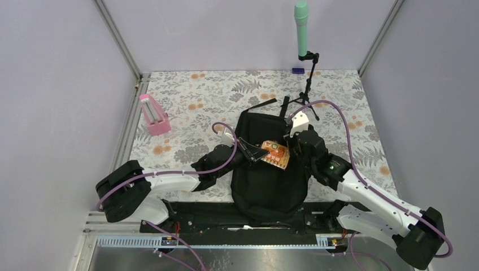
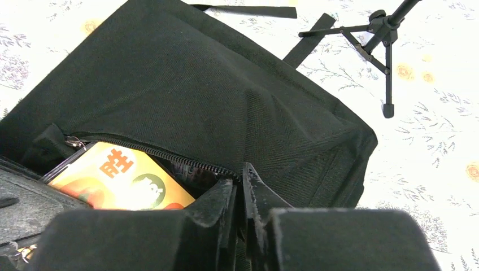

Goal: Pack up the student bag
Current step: Place the stationery in the student bag.

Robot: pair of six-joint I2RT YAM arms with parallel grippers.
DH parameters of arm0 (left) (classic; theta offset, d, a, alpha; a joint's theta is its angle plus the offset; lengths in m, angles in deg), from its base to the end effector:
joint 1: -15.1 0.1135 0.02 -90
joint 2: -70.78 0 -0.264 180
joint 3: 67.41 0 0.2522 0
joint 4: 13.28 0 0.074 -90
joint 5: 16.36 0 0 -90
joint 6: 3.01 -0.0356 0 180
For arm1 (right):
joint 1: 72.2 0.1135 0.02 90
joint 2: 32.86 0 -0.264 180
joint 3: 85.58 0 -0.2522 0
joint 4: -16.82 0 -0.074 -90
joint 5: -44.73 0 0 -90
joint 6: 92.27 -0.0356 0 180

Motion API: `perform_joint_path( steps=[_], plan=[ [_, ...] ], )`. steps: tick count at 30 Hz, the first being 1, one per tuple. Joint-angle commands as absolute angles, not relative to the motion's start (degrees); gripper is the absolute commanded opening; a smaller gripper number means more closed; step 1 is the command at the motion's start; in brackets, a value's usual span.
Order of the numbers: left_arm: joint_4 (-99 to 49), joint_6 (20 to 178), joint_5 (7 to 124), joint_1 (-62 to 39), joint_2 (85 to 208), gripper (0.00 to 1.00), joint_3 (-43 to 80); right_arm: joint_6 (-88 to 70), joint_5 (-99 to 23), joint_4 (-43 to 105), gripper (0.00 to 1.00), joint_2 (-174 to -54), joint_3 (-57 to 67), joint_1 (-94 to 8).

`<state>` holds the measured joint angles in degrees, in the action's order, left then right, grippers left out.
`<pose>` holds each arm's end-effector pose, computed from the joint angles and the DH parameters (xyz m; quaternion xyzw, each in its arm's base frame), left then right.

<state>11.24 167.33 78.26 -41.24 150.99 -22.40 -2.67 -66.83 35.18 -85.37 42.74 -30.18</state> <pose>0.1624 -0.2388 0.2080 -0.1851 0.7471 -0.5812 0.2642 0.1667 0.1326 0.2841 -0.1832 0.7870 0.0638 0.5857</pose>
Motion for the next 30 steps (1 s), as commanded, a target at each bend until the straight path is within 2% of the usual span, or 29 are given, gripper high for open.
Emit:
perform_joint_path(
  steps=[1,3,14,30],
  plan=[
    [10.6,164.9,82.3,-40.7,148.7,0.00,-20.7,-2.5,-66.0,31.4,0.05,-83.7,39.8,-29.8],
    [10.3,164.7,82.5,-40.7,149.0,0.00,-20.0,-2.5,-64.2,31.6,0.00,-83.3,39.9,-29.9],
    [11.2,164.9,89.4,-40.8,148.4,0.00,-19.9,-2.7,-60.5,35.1,0.00,-80.0,39.5,-29.8],
    [13.0,162.1,91.1,-43.7,155.7,0.00,-13.2,-7.8,-52.1,33.9,0.00,-82.3,39.4,-29.8]
  ],
)
